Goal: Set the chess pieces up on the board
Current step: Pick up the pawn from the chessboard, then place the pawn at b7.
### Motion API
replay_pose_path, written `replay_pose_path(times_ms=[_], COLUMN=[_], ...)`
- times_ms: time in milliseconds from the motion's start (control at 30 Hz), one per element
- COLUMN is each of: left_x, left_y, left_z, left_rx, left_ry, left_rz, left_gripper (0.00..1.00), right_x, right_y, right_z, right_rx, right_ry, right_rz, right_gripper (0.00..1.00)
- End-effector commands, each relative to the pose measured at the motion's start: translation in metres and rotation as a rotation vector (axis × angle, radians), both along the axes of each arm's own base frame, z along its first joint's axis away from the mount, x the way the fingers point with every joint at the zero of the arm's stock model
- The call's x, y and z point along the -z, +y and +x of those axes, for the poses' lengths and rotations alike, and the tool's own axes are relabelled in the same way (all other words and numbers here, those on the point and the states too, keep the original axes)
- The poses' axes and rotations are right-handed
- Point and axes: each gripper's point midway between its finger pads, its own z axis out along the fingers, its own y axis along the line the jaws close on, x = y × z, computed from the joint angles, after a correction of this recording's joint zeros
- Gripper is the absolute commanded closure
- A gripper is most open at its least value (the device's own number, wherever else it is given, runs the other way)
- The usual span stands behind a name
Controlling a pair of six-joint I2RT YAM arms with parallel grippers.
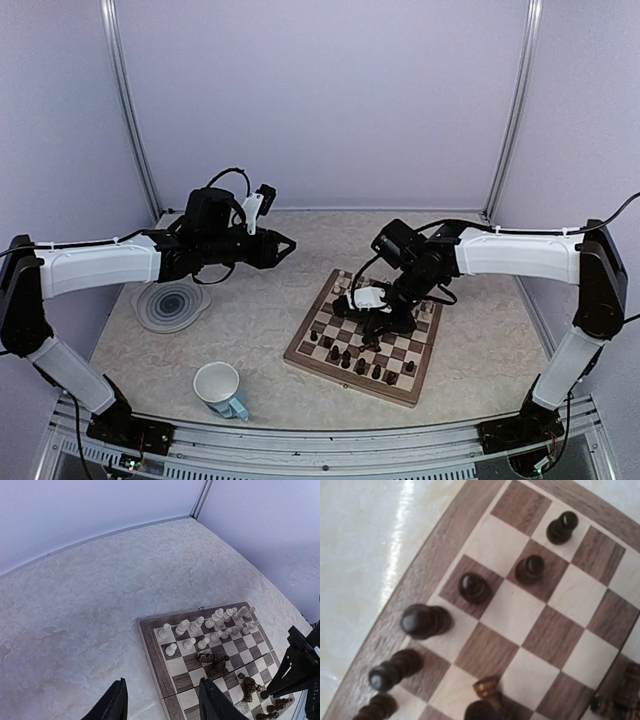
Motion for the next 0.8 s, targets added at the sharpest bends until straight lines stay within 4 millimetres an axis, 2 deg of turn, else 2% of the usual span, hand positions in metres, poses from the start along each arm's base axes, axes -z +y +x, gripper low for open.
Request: replay_pose_path(times_ms=[0, 167, 333, 533, 767], left_x=[-0.008, -0.006, -0.004, -0.001, -0.001], left_y=[-0.008, -0.007, -0.007, -0.007, -0.007], left_z=[0.001, 0.002, 0.004, 0.005, 0.005], left_rx=[0.024, 0.021, 0.017, 0.017, 0.018], left_ry=[-0.020, -0.019, -0.017, -0.011, -0.011], left_rz=[0.001, 0.009, 0.014, 0.020, 0.020], left_gripper=[0.51, 0.51, 0.51, 0.51, 0.51], right_x=[-0.006, -0.006, 0.017, 0.034, 0.038], right_y=[-0.019, -0.041, -0.062, -0.060, -0.055], right_z=[-0.020, -0.038, -0.046, -0.047, -0.042], right_rx=[-0.007, -0.024, -0.020, -0.016, -0.011], right_ry=[0.013, -0.008, 0.008, 0.030, 0.027], right_rz=[-0.025, -0.028, -0.118, -0.126, -0.121], right_gripper=[0.94, 0.94, 0.93, 0.91, 0.90])
